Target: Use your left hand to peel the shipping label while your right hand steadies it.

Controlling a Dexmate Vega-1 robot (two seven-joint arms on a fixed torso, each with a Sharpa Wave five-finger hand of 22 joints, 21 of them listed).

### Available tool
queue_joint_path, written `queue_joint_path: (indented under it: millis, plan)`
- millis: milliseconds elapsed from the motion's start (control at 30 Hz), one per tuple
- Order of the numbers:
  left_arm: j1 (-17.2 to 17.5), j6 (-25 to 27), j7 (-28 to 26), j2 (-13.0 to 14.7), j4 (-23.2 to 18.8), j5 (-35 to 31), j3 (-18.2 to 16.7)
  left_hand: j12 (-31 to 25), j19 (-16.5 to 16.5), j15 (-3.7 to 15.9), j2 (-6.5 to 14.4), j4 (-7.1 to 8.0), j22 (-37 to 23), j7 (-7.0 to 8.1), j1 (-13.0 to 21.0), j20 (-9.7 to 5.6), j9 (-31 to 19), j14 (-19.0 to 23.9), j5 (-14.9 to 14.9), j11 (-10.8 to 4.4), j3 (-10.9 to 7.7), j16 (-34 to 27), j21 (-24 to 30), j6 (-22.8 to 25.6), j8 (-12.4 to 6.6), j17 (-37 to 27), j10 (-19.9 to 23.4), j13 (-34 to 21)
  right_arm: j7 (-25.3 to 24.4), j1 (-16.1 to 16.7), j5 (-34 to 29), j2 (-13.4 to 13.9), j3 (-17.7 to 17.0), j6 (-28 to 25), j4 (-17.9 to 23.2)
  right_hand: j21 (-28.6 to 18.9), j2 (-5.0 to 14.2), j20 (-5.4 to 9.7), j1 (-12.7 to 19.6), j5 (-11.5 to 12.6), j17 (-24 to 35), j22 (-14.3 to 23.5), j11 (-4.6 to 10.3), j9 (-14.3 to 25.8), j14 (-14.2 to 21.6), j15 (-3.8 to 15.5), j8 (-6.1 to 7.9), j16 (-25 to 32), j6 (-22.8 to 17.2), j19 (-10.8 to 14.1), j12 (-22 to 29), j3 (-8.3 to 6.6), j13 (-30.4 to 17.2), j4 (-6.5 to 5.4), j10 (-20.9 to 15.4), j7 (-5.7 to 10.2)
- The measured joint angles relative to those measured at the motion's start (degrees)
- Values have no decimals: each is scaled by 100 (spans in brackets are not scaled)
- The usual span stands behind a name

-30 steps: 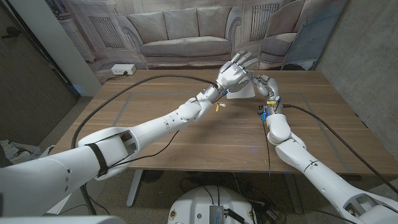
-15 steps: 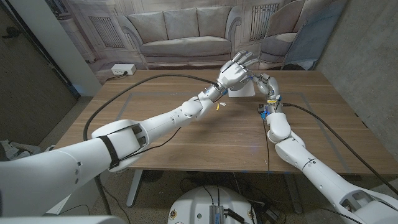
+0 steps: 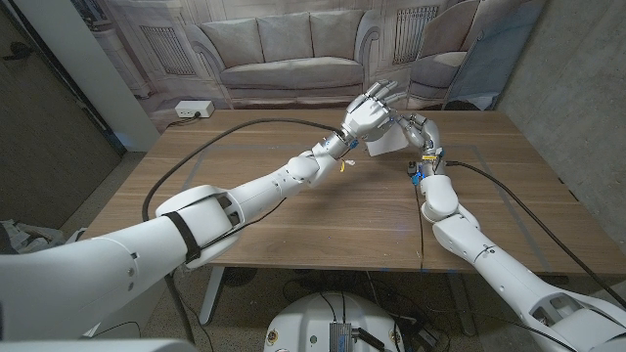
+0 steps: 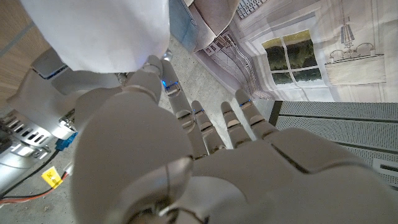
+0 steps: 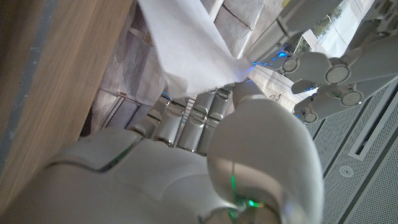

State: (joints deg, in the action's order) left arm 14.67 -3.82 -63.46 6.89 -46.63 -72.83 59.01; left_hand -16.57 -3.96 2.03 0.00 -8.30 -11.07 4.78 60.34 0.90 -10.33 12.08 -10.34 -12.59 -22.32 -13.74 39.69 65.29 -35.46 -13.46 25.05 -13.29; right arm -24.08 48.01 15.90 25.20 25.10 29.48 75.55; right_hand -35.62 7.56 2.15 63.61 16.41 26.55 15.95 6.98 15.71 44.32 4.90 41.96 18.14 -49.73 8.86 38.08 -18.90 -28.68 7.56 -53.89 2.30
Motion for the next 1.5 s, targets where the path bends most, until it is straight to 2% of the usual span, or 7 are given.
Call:
queue_joint_path:
  millis: [433,900,1000,1500]
  plan:
    - [178,89,-42,329,-581,6,102,0,21,0,1,-6,0,-21,1,-21,0,0,-29,2,-41,0,0,20,0,16,126,-17,-59,27,-17,23,-66,-37,53,-24,10,12,-12,-1,1,-20,-2,1,0,0,15,-38,31,-53,0,1,-1,1,16,31]
    - [329,438,-12,789,-1286,304,326,0,9,30,-3,-7,0,-23,38,-52,-1,30,-28,-10,-73,43,0,16,-1,16,154,-17,-251,168,-121,119,-94,-187,383,-66,14,20,-49,44,16,-27,-2,2,0,0,21,-42,31,-104,-41,2,-16,1,17,31]
    - [363,517,21,890,-1445,363,367,0,9,30,3,8,0,-31,45,-51,-1,30,-27,10,-88,43,0,8,-1,16,195,-17,-300,188,-145,133,-95,-232,436,-66,-1,20,-64,44,16,-27,20,2,0,0,108,-42,62,-104,-41,25,-16,-22,39,62]
    - [579,728,141,1305,-2082,469,428,0,-11,30,3,-16,15,-28,44,-70,-2,30,-52,10,-112,43,41,9,-1,16,237,-45,-517,282,-233,188,-106,-483,707,-152,-3,-10,-117,44,42,-53,22,2,0,0,109,-86,62,-134,-41,26,-42,-22,40,62]
